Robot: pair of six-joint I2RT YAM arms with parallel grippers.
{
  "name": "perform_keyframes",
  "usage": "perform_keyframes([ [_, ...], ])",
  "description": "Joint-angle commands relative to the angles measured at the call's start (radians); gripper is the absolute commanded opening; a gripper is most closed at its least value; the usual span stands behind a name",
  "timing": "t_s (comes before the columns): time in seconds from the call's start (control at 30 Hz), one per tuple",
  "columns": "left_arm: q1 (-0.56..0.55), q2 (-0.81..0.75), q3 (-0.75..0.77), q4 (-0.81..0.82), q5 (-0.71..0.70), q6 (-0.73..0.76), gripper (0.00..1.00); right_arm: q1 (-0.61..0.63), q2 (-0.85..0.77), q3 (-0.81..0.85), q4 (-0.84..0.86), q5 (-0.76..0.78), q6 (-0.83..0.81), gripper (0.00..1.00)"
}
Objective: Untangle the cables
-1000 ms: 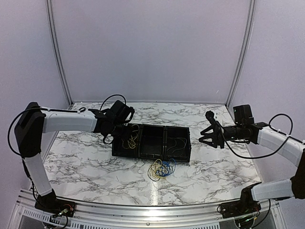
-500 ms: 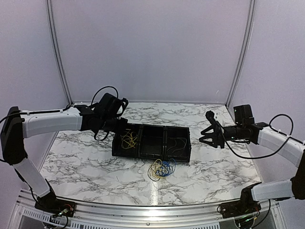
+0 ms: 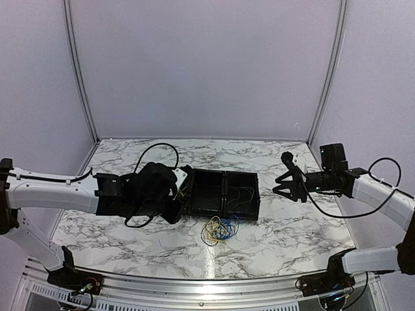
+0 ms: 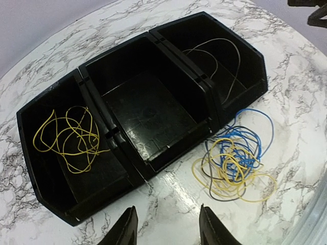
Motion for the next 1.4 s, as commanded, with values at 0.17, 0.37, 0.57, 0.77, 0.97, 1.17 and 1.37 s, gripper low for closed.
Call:
perform_keyframes([
  [0.17, -0.043, -0.155, -0.198, 0.236, 0.007, -0.15, 0.43, -0.015, -0.001, 0.006, 0.003, -0.004, -0.012, 0.44],
  [0.37, -0.073, -0.115, -0.207, 0.331, 0.093, -0.112, 0.43, -0.011, 0.01, 0.017, -0.025, -0.057, -0.036, 0.44],
  [0.57, -0.079, 0.04, -0.139, 0.378, 0.145, -0.184, 0.42, 0.087, 0.024, 0.025, -0.043, -0.022, -0.065, 0.44],
  [0.77, -0.081, 0.189, -0.042, 0.334, 0.136, -0.342, 0.41, 0.152, 0.059, 0.034, -0.054, 0.01, -0.079, 0.44],
  [0.97, -0.07, 0.285, 0.026, 0.301, 0.152, -0.367, 0.41, 0.156, 0.065, 0.03, -0.052, 0.026, -0.078, 0.44],
  [1.17, -0.047, 0.356, 0.073, 0.295, 0.224, -0.389, 0.3, 0.155, 0.082, 0.032, -0.053, 0.039, -0.078, 0.44],
  [1.37, -0.044, 0.326, 0.079, 0.262, 0.218, -0.364, 0.07, 0.156, 0.074, 0.031, -0.051, 0.061, -0.081, 0.44],
])
